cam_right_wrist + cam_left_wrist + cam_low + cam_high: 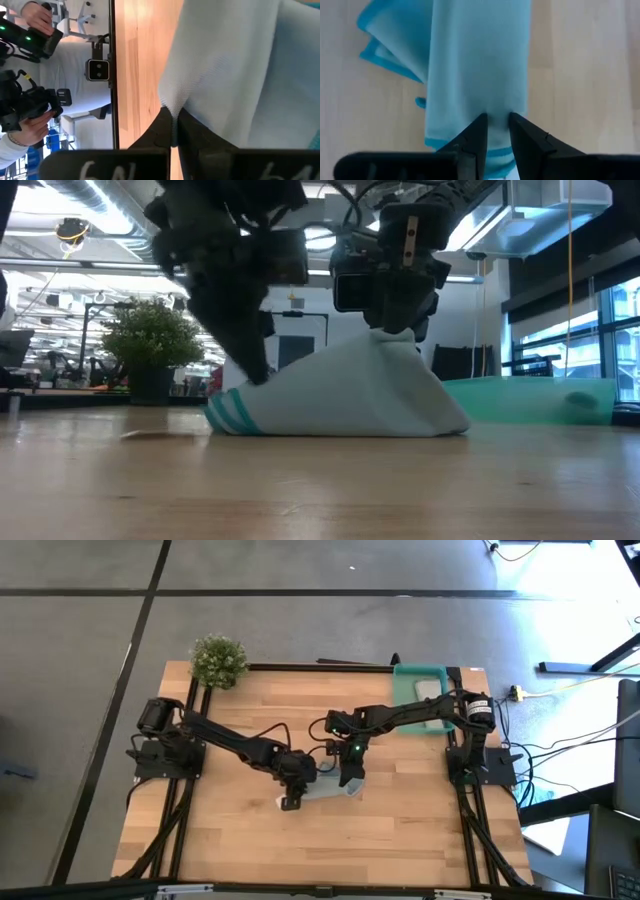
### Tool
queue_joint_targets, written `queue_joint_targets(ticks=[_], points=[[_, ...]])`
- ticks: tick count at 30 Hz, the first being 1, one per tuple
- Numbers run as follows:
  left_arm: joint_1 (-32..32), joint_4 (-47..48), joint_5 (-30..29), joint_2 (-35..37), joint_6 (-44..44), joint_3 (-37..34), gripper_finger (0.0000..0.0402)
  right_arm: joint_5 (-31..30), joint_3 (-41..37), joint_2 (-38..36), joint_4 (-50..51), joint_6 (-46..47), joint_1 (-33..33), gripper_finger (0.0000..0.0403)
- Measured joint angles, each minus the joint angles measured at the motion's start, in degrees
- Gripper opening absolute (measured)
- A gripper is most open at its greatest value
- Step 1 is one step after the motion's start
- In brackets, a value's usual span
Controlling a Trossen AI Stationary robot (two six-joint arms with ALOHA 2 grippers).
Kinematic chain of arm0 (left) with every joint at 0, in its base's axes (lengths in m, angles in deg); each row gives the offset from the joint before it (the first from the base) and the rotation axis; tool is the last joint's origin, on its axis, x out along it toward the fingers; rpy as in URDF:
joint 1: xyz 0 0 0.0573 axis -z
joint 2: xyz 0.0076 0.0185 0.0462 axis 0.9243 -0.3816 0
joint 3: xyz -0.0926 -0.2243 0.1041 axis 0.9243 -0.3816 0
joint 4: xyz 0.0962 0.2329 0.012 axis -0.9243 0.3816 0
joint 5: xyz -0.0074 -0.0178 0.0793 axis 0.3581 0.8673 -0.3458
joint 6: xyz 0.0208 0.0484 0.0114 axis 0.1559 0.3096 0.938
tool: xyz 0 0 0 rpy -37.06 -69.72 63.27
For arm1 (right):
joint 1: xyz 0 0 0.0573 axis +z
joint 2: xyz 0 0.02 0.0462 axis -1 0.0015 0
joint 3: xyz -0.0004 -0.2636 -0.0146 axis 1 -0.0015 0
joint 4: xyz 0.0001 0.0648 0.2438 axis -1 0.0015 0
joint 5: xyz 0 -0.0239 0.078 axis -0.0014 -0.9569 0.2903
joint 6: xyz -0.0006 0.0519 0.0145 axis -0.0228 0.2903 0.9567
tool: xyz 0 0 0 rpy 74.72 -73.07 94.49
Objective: Roll microfiber towels into tight, uniform cylinder then place into a basket
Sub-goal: Roll the blue towel
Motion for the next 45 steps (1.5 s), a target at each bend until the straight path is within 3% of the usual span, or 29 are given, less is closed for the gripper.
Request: queue_joint_targets(ticks=[11,17,25,36,45], points=[[0.0,-1.6,0.4,-4.0,1.9,0.1,0.0076,-0.5,0.0,0.0,0.5,0.1,0.1,0.0011],[-0.2,-1.7,1.9,-4.0,2.9,0.1,0.0012,-0.5,0.0,0.0,0.4,0.2,0.1,0.0011],[-2.2,-0.6,5.1,-1.5,4.7,0.0,0.0002,-0.7,0.0,0.0,2.1,1.5,0.5,0.0011],[-4.8,5.0,15.0,0.5,13.4,3.1,0.0,-10.1,-0.1,-0.1,7.1,4.3,2.2,0.0011],[-6.2,5.2,16.5,0.5,19.5,4.2,0.0,-18.6,-0.1,-0.1,7.9,12.3,2.8,0.0011]])
